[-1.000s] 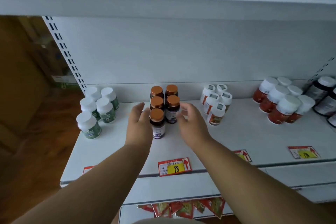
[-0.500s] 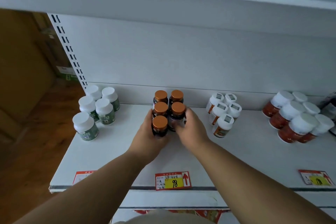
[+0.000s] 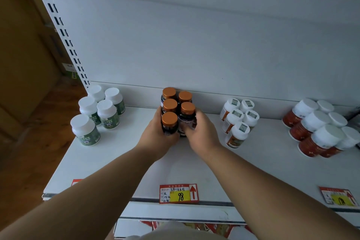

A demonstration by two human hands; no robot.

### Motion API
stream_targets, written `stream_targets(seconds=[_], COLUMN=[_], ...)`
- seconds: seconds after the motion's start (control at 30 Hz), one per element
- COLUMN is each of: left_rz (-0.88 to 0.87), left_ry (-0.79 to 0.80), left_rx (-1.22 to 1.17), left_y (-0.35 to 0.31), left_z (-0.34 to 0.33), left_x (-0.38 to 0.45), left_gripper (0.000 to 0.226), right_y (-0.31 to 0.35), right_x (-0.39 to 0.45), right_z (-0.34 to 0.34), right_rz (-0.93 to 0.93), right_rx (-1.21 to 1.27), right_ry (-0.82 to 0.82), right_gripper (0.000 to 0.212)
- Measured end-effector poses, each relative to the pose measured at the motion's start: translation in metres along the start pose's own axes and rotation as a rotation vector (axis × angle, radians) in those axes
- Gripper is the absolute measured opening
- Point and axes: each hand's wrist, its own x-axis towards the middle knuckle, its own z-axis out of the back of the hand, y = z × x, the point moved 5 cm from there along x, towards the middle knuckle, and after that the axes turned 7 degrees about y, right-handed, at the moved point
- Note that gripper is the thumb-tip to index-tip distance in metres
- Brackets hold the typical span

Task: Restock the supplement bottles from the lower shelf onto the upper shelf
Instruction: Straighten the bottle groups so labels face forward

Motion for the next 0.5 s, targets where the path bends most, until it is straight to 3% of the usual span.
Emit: stream_targets(seconds=[0.5], left_rz=[0.02], left_ry=[0.008], left_rx=[0.061], left_y=[0.01], left_z=[0.01], left_x=[-0.005], left_gripper=[0.066], right_y=[-0.013], right_x=[0.009], right_z=[-0.001], right_rz=[0.014], right_rx=[-0.035], right_ry=[-0.068], right_gripper=[0.032])
